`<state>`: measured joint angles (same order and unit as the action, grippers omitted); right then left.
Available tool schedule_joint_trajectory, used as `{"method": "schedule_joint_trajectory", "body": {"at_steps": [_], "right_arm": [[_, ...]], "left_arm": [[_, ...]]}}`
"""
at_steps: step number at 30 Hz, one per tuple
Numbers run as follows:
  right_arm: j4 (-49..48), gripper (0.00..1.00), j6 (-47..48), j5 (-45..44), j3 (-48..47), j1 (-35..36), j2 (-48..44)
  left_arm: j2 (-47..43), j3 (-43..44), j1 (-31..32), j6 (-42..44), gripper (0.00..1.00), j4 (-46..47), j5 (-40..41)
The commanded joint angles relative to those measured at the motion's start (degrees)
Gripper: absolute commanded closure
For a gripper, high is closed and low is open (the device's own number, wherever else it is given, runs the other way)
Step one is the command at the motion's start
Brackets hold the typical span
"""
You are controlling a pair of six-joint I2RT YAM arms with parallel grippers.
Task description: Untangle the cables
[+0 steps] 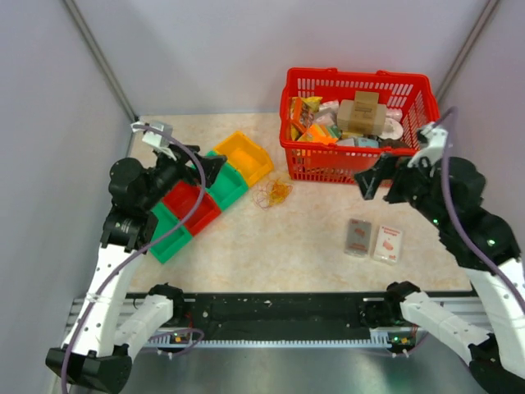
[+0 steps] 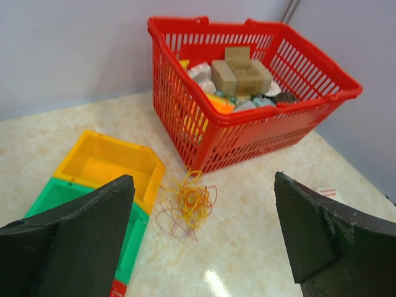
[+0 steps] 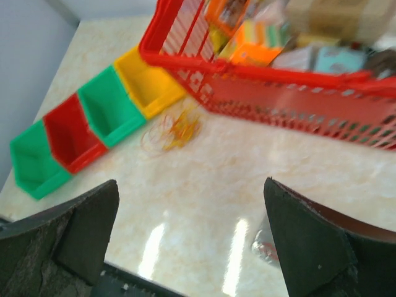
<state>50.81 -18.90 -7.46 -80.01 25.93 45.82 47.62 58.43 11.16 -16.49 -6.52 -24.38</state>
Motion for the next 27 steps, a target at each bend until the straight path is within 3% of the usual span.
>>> {"method": "schedule_joint_trajectory", "body": {"at_steps": [1,4,7,12,19,25,27], "right_arm": [[-18.0,0.01,-8.0,15.2,12.7,3.1,2.9],[-33.4,0.01,-13.3,13.8,22.7,8.6,7.1],[-45.8,0.01,-15.6,5.0,28.9,15.1,14.4],[-62.9,0.03,-21.7,-4.3,33.6,17.6,28.2],[-77.5,0.14,-26.5,-12.8,34.3,17.8,42.8],[-77.5,0.18,-26.2,-22.7,29.6,19.2,53.8],[-79.7,0.24,-23.9,-24.2,28.9,20.0,56.9]], "left_arm": [[0.1,-2.1,0.3,0.8,0.02,2.8,-3.7],[-0.6,-3.8,0.4,0.9,0.02,2.8,-2.3],[-1.1,-4.2,0.4,1.8,0.02,2.6,-0.5],[-1.3,-5.0,0.4,2.6,0.03,2.2,2.5],[0.1,-5.4,0.4,1.1,0.03,3.2,0.4],[0.4,-5.8,0.4,0.2,0.05,4.0,-0.7],[0.2,-6.0,0.4,0.1,0.05,4.2,-0.6]]}}
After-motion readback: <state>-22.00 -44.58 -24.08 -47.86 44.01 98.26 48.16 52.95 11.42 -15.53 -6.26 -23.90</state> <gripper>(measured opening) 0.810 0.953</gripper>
